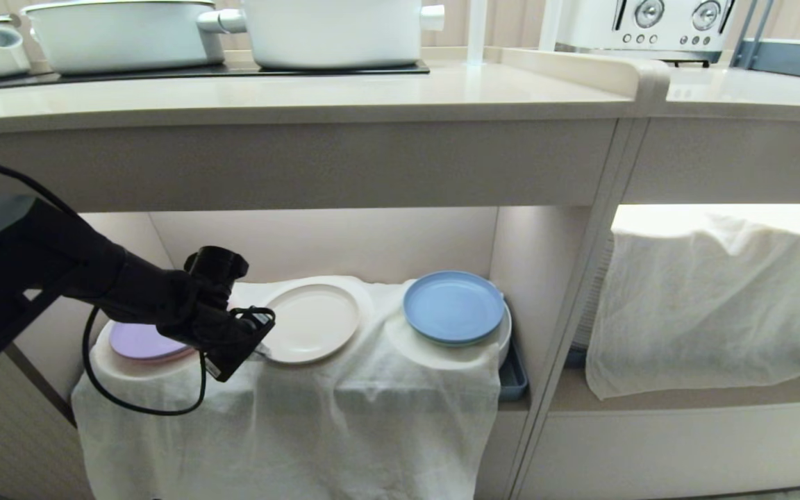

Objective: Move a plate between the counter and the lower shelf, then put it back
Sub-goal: Put the plate in the cupboard

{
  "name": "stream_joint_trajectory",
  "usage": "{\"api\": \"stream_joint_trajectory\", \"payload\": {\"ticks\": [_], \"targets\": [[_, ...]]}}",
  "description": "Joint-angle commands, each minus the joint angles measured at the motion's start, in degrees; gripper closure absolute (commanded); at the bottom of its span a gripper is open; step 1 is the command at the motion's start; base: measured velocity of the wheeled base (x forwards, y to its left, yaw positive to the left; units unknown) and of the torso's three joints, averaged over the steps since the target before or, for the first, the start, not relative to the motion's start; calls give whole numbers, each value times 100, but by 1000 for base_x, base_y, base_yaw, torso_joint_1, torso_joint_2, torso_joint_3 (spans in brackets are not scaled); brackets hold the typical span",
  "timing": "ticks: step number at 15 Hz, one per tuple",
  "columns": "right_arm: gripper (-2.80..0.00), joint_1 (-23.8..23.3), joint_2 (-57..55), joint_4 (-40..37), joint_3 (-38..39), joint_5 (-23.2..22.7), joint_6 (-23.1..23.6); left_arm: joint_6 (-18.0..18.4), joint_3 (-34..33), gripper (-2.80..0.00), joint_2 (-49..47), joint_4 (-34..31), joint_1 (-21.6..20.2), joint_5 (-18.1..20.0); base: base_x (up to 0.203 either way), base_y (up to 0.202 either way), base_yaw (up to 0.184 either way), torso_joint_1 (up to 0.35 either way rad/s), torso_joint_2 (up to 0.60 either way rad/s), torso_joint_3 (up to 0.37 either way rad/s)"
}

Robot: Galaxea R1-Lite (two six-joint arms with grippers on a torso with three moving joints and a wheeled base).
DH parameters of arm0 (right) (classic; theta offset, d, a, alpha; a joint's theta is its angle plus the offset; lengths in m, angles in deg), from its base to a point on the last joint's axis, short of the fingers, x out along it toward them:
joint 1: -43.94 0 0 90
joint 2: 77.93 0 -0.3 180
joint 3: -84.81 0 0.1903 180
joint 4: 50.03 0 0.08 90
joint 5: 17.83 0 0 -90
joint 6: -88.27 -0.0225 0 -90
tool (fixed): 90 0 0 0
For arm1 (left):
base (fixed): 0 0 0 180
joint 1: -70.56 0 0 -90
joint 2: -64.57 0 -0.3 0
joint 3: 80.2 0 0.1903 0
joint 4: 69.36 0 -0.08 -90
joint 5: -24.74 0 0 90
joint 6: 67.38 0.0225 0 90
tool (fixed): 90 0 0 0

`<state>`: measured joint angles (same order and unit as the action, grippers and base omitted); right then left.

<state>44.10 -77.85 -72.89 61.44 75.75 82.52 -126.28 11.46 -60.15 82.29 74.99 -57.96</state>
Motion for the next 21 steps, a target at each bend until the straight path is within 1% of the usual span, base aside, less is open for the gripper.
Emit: {"api": "stream_joint_trajectory", "payload": {"ticks": [1,6,9,12,21], "targets": [[0,2,-7,2,0,3,-5,-33,0,0,1,-2,6,8,0,0,0,0,0,0],[0,2,-7,2,0,3,-5,-42,9,0,-1,-2,6,7,0,0,0,0,0,0],[0,2,-7,2,0,3,-5,-76,26,0,-52,6,49,-132,0,0,0,0,0,0],[0,3,-7,2,0,3,-5,-200,123,0,-131,6,84,-279,0,0,0,0,0,0],[0,2,-7,2,0,3,-5,-323,220,0,-166,6,158,-317,0,0,0,0,0,0]]}}
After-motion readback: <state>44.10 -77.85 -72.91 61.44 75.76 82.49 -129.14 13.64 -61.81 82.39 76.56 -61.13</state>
